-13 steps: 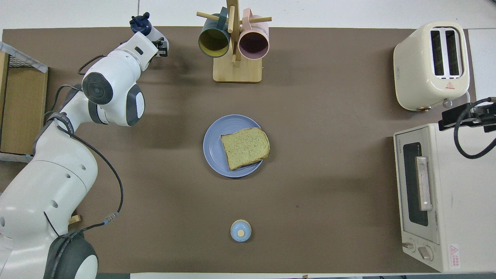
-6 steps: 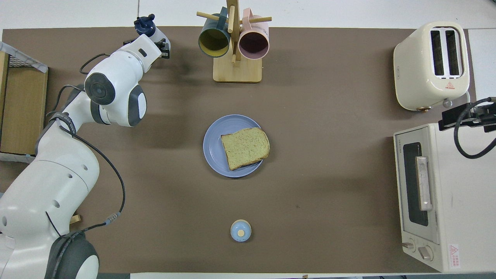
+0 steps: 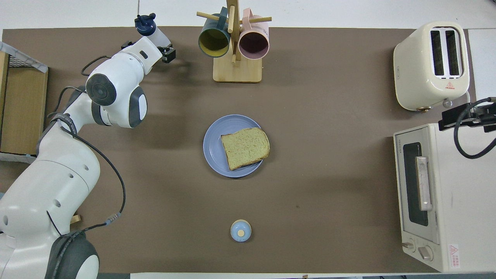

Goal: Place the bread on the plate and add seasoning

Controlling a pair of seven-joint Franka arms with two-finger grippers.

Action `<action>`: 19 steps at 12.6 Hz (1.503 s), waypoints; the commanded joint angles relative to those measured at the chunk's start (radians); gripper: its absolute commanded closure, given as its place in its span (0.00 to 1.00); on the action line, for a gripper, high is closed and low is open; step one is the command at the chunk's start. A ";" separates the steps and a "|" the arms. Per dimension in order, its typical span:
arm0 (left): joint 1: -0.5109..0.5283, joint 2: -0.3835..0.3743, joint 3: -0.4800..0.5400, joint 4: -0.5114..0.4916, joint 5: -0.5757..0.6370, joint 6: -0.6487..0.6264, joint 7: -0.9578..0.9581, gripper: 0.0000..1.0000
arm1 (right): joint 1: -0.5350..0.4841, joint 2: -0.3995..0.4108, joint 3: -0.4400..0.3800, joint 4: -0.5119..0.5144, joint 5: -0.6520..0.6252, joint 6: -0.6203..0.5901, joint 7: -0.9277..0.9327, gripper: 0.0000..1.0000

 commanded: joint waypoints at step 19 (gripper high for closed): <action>-0.035 -0.669 0.009 -0.014 0.005 -1.250 -0.057 0.00 | -0.010 -0.017 0.004 -0.014 0.009 -0.009 -0.022 0.00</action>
